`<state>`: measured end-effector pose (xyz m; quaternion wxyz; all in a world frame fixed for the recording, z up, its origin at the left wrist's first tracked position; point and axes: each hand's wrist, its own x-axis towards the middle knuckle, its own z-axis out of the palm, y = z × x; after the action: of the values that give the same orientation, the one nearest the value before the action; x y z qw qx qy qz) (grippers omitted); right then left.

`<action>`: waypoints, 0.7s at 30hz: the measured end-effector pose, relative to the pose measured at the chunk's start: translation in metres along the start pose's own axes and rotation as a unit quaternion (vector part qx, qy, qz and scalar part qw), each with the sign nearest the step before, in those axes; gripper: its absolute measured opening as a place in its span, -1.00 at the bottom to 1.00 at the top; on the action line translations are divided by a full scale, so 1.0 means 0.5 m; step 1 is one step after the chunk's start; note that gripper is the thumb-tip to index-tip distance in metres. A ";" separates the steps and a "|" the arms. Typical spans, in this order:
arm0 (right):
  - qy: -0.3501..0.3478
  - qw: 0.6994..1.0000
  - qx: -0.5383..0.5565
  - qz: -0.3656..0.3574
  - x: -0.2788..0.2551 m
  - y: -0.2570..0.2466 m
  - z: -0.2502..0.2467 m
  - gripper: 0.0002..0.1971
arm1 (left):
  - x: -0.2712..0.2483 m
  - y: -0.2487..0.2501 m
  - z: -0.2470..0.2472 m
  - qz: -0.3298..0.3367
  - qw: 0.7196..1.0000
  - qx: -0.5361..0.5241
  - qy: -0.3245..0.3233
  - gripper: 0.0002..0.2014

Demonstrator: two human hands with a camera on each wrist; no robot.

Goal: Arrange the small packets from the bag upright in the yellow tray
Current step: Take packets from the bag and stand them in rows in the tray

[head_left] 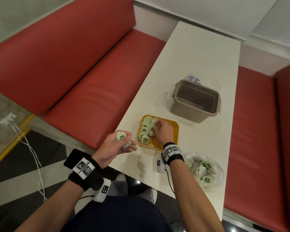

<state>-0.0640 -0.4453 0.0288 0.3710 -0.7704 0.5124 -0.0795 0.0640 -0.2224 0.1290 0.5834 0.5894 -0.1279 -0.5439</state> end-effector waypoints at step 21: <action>-0.022 0.998 -0.057 0.030 -0.082 -0.023 0.052 -0.74 | -0.004 0.004 -0.031 -0.009 1.000 -0.004 -0.013 -0.71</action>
<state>-0.0615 -0.3955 0.0282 0.3402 -0.7762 0.5303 -0.0218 0.0766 -0.2128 0.1273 0.5794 0.5809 -0.1276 -0.5573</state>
